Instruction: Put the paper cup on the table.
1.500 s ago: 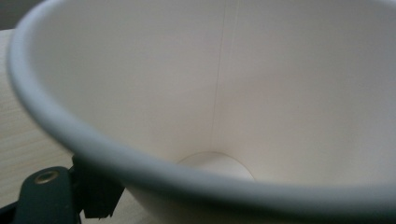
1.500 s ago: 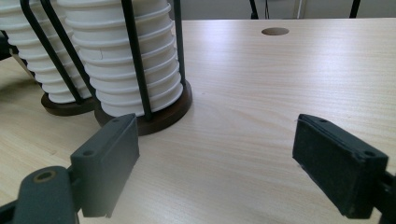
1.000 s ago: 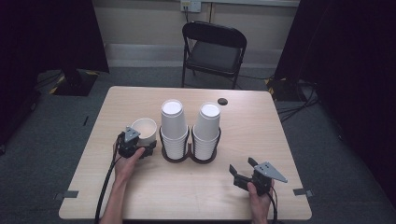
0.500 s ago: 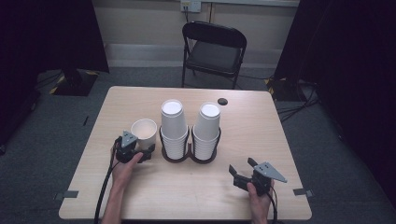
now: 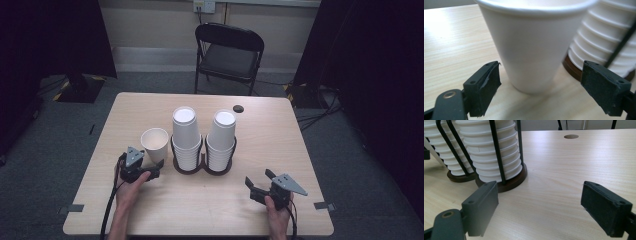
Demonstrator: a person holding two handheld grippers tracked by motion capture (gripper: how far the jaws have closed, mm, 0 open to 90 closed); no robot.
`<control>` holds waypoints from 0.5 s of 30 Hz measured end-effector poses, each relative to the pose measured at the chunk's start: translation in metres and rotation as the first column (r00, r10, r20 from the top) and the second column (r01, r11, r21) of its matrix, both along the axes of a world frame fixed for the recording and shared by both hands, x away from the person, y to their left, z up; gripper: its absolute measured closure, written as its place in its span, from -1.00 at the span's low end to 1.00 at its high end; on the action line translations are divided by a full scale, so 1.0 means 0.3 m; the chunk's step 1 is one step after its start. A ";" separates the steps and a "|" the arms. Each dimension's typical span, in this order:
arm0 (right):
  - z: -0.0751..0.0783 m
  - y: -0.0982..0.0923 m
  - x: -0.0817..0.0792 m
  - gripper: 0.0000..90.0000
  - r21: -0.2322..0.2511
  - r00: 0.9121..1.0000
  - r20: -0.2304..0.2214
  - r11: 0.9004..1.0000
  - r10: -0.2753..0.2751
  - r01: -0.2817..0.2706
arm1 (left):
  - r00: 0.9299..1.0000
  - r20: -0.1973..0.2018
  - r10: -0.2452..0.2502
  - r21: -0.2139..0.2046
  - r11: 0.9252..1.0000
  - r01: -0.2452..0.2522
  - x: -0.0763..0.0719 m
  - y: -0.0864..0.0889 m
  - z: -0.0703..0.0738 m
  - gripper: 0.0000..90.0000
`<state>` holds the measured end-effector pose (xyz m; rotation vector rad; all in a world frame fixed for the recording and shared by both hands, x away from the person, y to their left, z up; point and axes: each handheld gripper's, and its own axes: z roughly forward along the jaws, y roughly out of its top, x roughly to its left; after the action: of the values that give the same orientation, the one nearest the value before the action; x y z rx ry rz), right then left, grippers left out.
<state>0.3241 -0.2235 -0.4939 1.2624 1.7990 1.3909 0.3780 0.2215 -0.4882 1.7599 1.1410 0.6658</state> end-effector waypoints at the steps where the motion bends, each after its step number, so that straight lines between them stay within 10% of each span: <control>1: 0.000 0.001 -0.001 -0.69 0.002 1.000 -0.002 1.000 -0.001 0.001 | 1.000 0.005 0.005 -0.021 1.000 -0.005 -0.013 0.003 -0.001 -0.65; 15: 0.000 0.001 -0.003 -0.69 0.001 1.000 0.006 1.000 -0.005 0.005 | 0.990 0.071 -0.121 -0.060 0.990 0.126 -0.165 -0.115 0.009 -0.65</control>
<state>0.3231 -0.2232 -0.4939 1.2611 1.7898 1.3921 0.3285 0.1870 -0.4855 1.7253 0.9888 0.6022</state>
